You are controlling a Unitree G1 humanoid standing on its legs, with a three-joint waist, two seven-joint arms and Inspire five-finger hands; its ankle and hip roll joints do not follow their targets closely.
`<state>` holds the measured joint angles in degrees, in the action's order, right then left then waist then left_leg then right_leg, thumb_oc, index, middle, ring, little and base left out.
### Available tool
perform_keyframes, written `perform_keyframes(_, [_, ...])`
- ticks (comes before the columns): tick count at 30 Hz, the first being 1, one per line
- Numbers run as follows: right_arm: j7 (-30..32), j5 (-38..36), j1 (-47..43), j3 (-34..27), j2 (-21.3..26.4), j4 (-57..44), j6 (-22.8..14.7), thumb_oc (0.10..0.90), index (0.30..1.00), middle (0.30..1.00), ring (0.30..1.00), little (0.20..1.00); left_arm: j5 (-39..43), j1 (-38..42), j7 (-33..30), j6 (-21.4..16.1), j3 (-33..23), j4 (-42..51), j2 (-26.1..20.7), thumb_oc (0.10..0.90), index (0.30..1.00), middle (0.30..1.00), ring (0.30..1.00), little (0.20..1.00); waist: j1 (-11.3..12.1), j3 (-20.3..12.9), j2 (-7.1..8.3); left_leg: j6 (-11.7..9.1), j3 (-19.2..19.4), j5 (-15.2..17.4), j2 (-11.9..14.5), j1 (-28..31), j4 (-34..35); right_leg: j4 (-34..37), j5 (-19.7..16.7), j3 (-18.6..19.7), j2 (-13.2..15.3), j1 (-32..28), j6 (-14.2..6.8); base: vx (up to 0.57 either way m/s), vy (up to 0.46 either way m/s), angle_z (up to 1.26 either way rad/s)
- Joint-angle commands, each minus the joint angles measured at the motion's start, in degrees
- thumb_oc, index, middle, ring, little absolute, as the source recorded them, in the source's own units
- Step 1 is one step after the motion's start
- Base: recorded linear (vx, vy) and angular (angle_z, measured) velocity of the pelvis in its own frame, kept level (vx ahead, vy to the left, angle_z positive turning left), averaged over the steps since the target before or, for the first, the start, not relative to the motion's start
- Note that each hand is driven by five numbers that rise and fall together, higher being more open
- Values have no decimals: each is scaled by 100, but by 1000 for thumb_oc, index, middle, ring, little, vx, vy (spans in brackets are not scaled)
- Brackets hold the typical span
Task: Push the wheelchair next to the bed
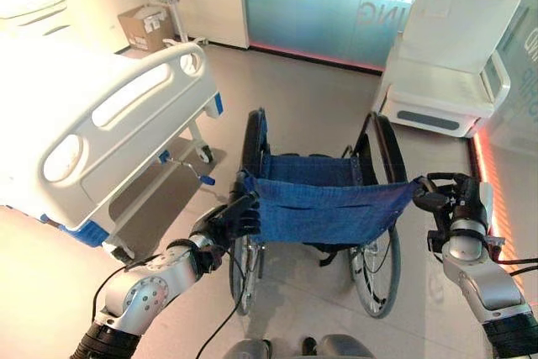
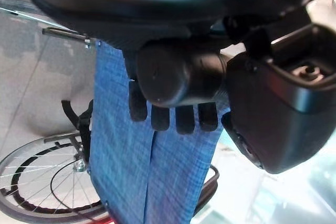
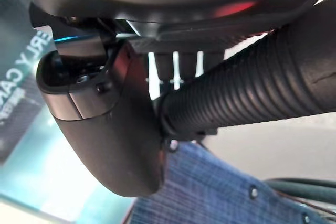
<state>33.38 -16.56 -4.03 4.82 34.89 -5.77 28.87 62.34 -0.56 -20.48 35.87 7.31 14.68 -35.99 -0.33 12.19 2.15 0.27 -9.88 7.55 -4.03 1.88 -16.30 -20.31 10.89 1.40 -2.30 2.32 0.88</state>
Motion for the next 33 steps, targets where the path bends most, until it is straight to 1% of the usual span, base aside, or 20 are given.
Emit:
perform_keyframes(1, [-891,-479,434,285,-504,-230,-280,400,300,300,300,300,560,216,-5,-702,-471,433,576,400,300,300,300,300,69,51,-164,292,171,-1290,-341,-579,166,1026,-866,36,-406,-756,-88,316,-4,-22])
perform_keyframes(3, [-1006,-446,415,357,-531,-162,-378,400,300,300,300,300,514,88,-23,-829,-592,413,549,400,300,300,300,300,253,109,-232,104,158,-1784,-129,-814,1126,990,-663,254,-622,-1069,-48,417,6,-25])
perform_keyframes(4, [-1021,-449,412,378,-532,-161,-406,400,300,300,300,300,507,52,-4,-880,-608,391,543,400,300,300,300,300,293,123,-268,37,134,-1976,-48,-897,1365,972,-623,311,-692,-1143,-22,450,17,-25])
perform_keyframes(7, [-1204,-396,502,377,-478,-285,-514,400,300,300,300,300,484,-135,-27,-1032,-670,390,510,400,300,300,300,300,482,184,-285,-148,178,-2100,76,-1259,2114,894,-248,598,-765,-1609,12,513,77,-25])
perform_keyframes(9, [-1238,-406,495,362,-429,-338,-525,400,300,300,300,300,477,-150,-47,-1072,-650,388,526,400,300,300,300,300,511,197,-272,-150,229,-2100,45,-1344,2078,846,-105,666,-748,-1723,9,443,136,-43])
perform_keyframes(10, [-1208,-505,368,421,-316,-317,-602,400,300,300,300,300,483,-87,-98,-1134,-623,365,557,400,300,300,300,300,547,169,-284,-63,165,-1957,18,-1263,2013,724,65,675,-704,-1690,-27,397,160,-58])
perform_keyframes(12, [-992,-645,182,557,-275,-276,-663,400,300,300,300,300,420,58,-108,-1287,-481,321,538,400,300,300,300,300,599,160,-339,-44,120,-1994,64,-1275,1890,533,113,610,-701,-1554,-105,364,157,-97])
perform_keyframes(13, [-893,-701,73,605,-285,-233,-676,400,300,300,300,300,418,137,-139,-1358,-406,287,546,400,300,300,300,300,596,168,-277,-8,171,-1981,-22,-1268,1636,317,116,512,-582,-1529,-174,538,206,-116])
perform_keyframes(14, [-878,-757,-2,591,-278,-275,-607,400,300,300,300,300,455,204,-203,-1257,-462,292,537,400,300,300,300,300,639,100,-254,76,279,-1932,-64,-1316,1370,-114,-216,317,-485,-1390,-317,427,146,-80])
perform_keyframes(15, [-878,-757,-2,591,-279,-276,-606,400,300,300,300,300,455,204,-203,-1256,-462,293,537,400,300,300,300,300,640,92,-253,76,281,-1930,-64,-1328,1364,-123,-211,317,-485,-1377,-317,419,142,-44])
perform_keyframes(16, [-883,-785,-51,578,-238,-316,-558,400,300,300,300,300,472,233,-228,-1147,-514,317,470,400,300,300,300,300,663,40,-213,160,311,-1869,-126,-1282,1306,-529,-493,171,-398,-1214,-451,289,90,-10])
perform_keyframes(19, [-620,-941,-306,701,-231,-307,-488,400,300,300,300,300,670,449,-287,-939,-583,295,230,400,300,300,300,300,700,-86,-215,386,275,-1686,-275,-1085,1230,-1786,-985,-82,-306,-701,-668,440,127,-11])
perform_keyframes(20, [-439,-1003,-581,817,-330,-147,-450,400,300,300,300,300,911,690,-383,-792,-601,173,113,400,300,300,300,300,689,-147,-200,477,278,-1548,-386,-955,1172,-2042,-1139,-141,-239,-489,-708,345,72,-21])
perform_keyframes(21, [-428,-1007,-613,827,-340,-128,-452,400,300,300,300,300,930,717,-388,-783,-605,158,102,400,300,300,300,300,692,-157,-240,474,273,-1561,-346,-983,1159,-2031,-1195,-147,-282,-446,-704,361,33,-31])
perform_keyframes(24, [-370,-925,-901,948,-570,170,-574,400,300,300,300,300,1131,1085,-493,-568,-549,-97,15,400,300,300,300,300,642,-193,-201,559,335,-1379,-538,-866,996,-1414,-1133,-303,-84,-269,-657,339,-17,4])
perform_keyframes(27, [-421,-836,-979,996,-656,151,-650,400,300,300,300,300,1047,1208,-417,-647,-488,-287,54,400,300,300,300,300,583,-113,-195,558,299,-1225,-638,-811,828,-440,-1006,-446,93,-87,-543,211,-54,-14])
perform_keyframes(28, [-510,-777,-1024,1026,-672,161,-758,400,300,300,300,300,931,1294,-377,-790,-409,-395,147,400,300,300,300,300,505,12,-234,513,175,-1096,-647,-655,755,38,-958,-451,130,45,-456,292,-114,-37])
perform_keyframes(29, [-583,-739,-1033,1035,-664,139,-839,400,300,300,300,300,809,1371,-356,-967,-320,-518,272,400,300,300,300,300,372,149,-176,481,145,-870,-750,-486,568,741,-1226,-359,228,216,-472,277,-112,-34])
perform_keyframes(30, [-588,-734,-1035,1037,-662,136,-848,400,300,300,300,300,794,1384,-352,-991,-304,-536,289,400,300,300,300,300,345,188,-180,481,138,-804,-758,-447,511,834,-1283,-354,232,191,-482,265,-113,-24])
perform_keyframes(33, [-630,-661,-1135,1041,-679,121,-849,400,300,300,300,300,653,1501,-405,-1125,-145,-643,465,400,300,300,300,300,72,348,-34,502,163,-328,-879,-165,219,1551,-1888,-10,408,725,-695,295,-118,55])
